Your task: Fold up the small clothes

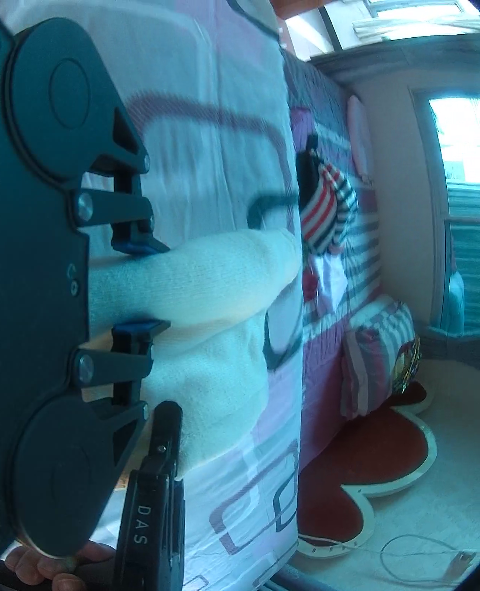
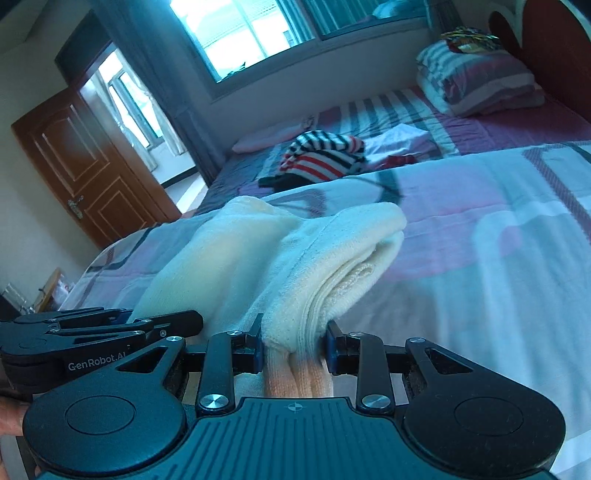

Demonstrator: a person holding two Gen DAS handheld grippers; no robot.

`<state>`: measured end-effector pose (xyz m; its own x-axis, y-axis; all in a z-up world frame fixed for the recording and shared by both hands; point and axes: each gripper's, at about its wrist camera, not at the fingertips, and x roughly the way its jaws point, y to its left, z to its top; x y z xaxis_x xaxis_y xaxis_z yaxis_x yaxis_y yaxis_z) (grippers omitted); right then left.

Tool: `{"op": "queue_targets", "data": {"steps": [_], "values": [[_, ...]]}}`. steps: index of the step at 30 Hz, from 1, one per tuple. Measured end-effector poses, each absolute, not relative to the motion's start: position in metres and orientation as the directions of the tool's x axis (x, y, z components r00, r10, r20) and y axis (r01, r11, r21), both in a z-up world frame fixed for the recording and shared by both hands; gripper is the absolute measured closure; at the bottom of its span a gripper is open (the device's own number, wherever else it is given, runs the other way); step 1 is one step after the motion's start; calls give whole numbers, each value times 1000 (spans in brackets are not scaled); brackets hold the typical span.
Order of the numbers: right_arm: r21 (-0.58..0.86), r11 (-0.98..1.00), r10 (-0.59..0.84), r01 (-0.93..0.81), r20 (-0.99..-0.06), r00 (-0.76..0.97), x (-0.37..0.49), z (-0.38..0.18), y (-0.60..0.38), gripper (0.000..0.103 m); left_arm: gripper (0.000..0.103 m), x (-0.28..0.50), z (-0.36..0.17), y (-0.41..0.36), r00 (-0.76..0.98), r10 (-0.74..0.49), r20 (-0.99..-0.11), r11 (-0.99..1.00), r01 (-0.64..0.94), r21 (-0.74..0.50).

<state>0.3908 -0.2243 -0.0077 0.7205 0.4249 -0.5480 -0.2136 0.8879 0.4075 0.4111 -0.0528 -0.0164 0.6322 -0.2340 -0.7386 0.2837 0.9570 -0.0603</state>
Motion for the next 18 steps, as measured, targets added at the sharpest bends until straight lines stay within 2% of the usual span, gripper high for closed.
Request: {"op": "queue_targets", "data": {"steps": [9,12,14,16,18], "values": [[398,858,506,-324,-553,662,385,-25,-62,73,72,381,-19,98,650,-167,-741,983,163,-79],[418,842,536,-342,-563,629,383,-38,-26,73,71,369,-29,144,634,-190,-750,982,132,-138],[434,842,533,-320,-580,616,379,-52,-14,73,67,367,-41,162,611,-199,-766,980,121,-159],[456,848,517,-271,-597,613,377,-66,-18,73,54,365,-51,172,596,-218,-773,976,127,-177],[512,833,522,-212,-596,610,378,-77,-30,73,54,363,-62,181,579,-252,-775,968,133,-215]]}}
